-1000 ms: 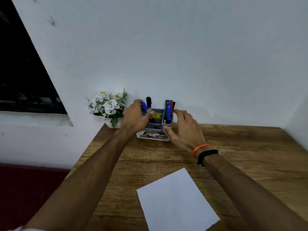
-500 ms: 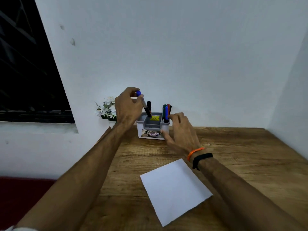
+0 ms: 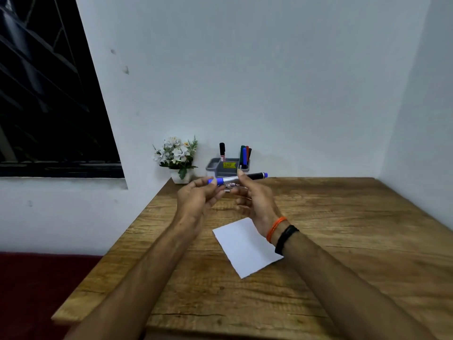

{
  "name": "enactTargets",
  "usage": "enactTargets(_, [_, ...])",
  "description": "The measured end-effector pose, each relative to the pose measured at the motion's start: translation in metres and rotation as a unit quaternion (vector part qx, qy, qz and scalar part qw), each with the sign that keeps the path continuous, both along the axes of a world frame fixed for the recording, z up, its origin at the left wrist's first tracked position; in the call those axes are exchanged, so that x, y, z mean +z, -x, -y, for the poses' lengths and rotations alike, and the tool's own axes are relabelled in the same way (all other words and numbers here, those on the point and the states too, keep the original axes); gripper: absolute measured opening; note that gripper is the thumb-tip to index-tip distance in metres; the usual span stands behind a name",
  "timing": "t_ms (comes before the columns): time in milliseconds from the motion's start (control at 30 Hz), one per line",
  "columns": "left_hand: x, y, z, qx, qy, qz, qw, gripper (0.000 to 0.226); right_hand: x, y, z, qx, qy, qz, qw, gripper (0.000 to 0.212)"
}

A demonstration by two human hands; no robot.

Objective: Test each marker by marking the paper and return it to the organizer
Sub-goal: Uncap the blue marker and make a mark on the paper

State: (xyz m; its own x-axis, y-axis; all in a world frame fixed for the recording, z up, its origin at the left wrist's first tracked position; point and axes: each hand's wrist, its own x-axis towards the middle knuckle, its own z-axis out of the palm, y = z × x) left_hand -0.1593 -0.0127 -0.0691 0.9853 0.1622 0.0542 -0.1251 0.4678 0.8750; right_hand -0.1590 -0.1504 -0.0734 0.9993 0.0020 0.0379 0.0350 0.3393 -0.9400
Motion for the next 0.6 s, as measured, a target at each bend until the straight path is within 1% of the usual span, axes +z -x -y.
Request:
enactTargets(33, [-0.005,0.002,-0.002,-0.015,-0.005,0.001,1.000,0.016,-0.003,0.001,0.001,0.002,-0.009,-0.004,1.000,0.036])
enactTargets(100, [-0.013,0.004,-0.007,-0.051,-0.044,0.009,0.998,0.016,-0.008,0.001,0.006,-0.001,0.013,0.003,1.000,0.027])
enactTargets(167, [-0.019,0.002,-0.014,-0.098,-0.094,0.011,0.991,0.017,-0.012,0.000,0.014,-0.003,0.063,0.022,0.998,0.021])
enactTargets(233, [-0.023,-0.002,-0.018,-0.141,-0.158,0.014,0.977,0.017,-0.016,-0.002,0.023,0.014,0.117,0.045,0.992,0.021])
enactTargets(300, [-0.026,-0.009,-0.019,-0.171,-0.259,0.027,0.950,0.018,-0.018,-0.005,0.031,0.048,0.174,0.068,0.981,0.020])
enactTargets(367, [-0.024,-0.015,-0.016,-0.207,-0.378,0.050,0.901,0.021,-0.020,-0.008,0.037,0.071,0.222,0.079,0.969,0.019])
enactTargets(433, [-0.021,-0.022,-0.011,-0.241,-0.463,0.072,0.850,0.022,-0.022,-0.013,0.042,0.079,0.246,0.080,0.963,0.020])
enactTargets(500, [-0.017,-0.030,-0.008,-0.264,-0.498,0.080,0.822,0.022,-0.024,-0.019,0.046,0.090,0.252,0.085,0.960,0.020])
enactTargets(600, [-0.017,-0.042,-0.004,-0.288,-0.517,0.081,0.802,0.021,-0.022,-0.026,0.050,0.102,0.259,0.086,0.957,0.015])
